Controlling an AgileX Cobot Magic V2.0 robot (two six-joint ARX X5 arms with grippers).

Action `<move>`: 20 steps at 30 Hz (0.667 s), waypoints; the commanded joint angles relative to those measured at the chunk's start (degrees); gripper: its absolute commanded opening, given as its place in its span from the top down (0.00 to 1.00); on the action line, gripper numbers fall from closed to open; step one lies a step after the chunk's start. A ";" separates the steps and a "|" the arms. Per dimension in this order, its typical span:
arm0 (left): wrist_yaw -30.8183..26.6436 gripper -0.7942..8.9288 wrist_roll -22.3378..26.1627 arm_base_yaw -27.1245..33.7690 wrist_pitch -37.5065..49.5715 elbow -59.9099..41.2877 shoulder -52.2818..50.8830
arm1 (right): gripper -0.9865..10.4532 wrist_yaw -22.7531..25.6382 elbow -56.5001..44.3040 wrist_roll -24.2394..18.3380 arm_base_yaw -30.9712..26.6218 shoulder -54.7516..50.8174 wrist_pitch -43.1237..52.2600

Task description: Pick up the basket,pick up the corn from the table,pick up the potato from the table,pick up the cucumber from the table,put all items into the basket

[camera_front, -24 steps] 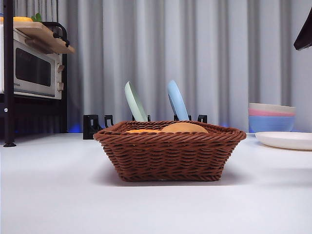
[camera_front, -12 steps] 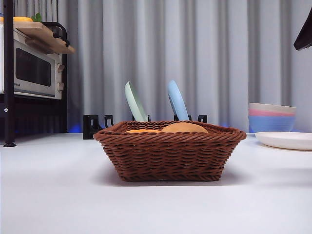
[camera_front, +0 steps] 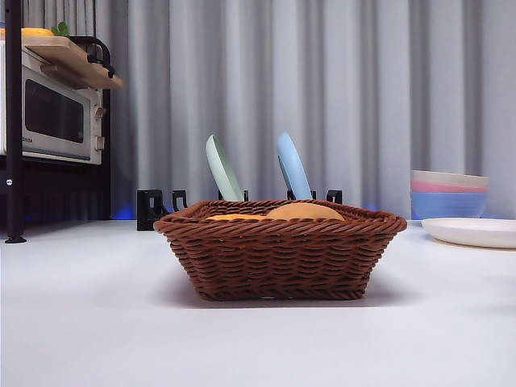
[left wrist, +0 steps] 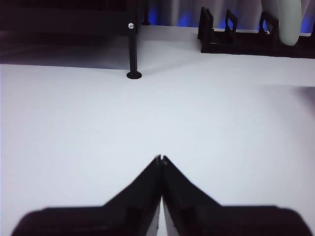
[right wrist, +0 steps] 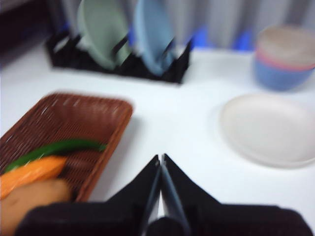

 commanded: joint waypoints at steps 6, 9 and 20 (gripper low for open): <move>0.00 0.92 -0.17 0.15 0.07 -0.87 -0.07 | 0.91 -5.68 -18.49 -0.22 -10.12 -16.72 12.70; 0.00 0.92 -0.17 0.15 0.07 -0.87 -0.07 | 0.91 -6.78 -24.30 1.49 -12.20 -21.90 13.51; -0.02 0.92 -0.17 0.15 0.07 -0.87 -0.07 | 0.91 -6.54 -32.48 4.55 -14.05 -27.26 11.91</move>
